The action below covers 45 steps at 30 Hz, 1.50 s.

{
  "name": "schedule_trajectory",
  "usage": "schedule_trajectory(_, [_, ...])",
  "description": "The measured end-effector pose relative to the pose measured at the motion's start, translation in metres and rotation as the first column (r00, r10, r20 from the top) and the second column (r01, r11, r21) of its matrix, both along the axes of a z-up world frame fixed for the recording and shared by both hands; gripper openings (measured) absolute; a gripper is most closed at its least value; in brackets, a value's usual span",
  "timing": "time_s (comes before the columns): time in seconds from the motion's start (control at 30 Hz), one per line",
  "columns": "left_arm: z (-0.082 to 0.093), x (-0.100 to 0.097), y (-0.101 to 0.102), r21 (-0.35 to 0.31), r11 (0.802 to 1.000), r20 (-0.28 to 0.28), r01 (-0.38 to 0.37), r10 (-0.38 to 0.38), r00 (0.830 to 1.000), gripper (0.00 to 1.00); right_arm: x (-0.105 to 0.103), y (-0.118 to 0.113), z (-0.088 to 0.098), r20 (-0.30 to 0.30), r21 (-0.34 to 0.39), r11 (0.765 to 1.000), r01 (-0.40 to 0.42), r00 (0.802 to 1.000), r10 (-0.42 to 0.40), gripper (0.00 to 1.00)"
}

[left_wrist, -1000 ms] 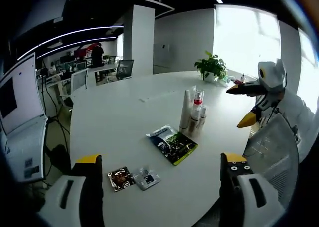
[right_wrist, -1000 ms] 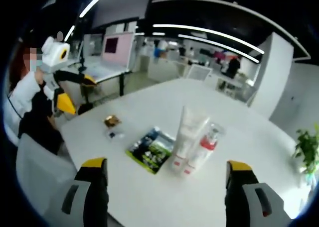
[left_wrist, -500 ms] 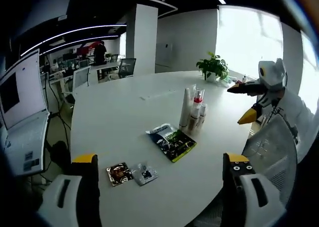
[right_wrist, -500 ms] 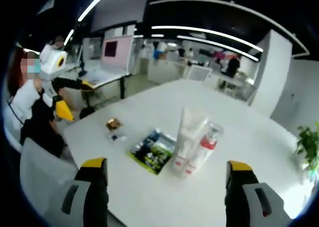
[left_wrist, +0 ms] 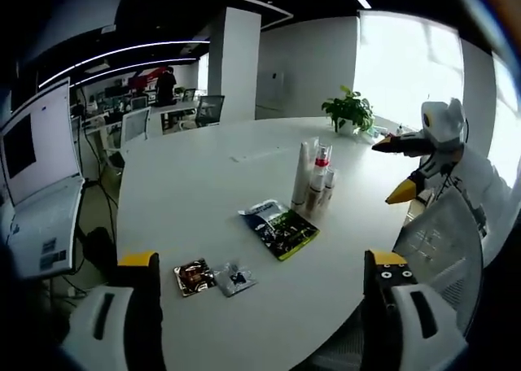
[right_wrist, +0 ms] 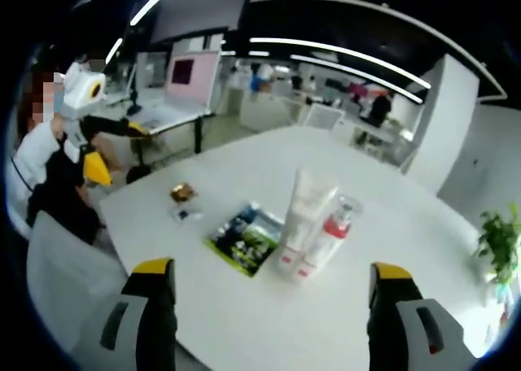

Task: Arrange the skincare products in the storage area until every visible bottle or jar stands upright without overlapping.

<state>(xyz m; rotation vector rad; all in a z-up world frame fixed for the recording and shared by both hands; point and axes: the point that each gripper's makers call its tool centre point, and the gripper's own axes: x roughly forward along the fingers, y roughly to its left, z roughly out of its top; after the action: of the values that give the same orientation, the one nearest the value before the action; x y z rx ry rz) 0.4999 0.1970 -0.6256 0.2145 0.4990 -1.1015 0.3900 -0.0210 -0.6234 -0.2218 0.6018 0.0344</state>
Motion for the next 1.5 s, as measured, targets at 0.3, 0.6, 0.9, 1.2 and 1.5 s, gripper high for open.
schedule_trajectory(0.3, [-0.010, 0.003, 0.003, -0.002, 1.000, -0.030, -0.007, 0.007, 1.000, 0.99, 0.002, 0.008, -0.007, -0.015, 0.020, 1.000, -0.013, 1.000, 0.013, 1.00])
schedule_trajectory(0.6, [-0.018, 0.010, 0.003, 0.003, 1.000, -0.055, -0.011, 0.011, 0.998, 0.99, 0.013, 0.016, -0.008, -0.020, 0.025, 0.999, -0.034, 0.999, 0.034, 1.00])
schedule_trajectory(0.9, [-0.026, 0.019, 0.005, 0.000, 1.000, -0.075, -0.024, 0.024, 0.997, 0.95, 0.027, 0.028, -0.012, -0.029, 0.039, 0.997, -0.068, 0.997, 0.069, 1.00])
schedule_trajectory(1.2, [-0.046, 0.020, 0.001, 0.012, 1.000, -0.129, -0.019, 0.020, 0.991, 0.91, 0.037, 0.047, -0.021, -0.042, 0.074, 0.989, -0.127, 0.991, 0.131, 1.00])
schedule_trajectory(1.5, [-0.065, 0.021, -0.002, 0.021, 1.000, -0.174, -0.005, 0.009, 0.985, 0.80, 0.045, 0.057, -0.030, -0.070, 0.087, 0.983, -0.163, 0.983, 0.169, 0.99])
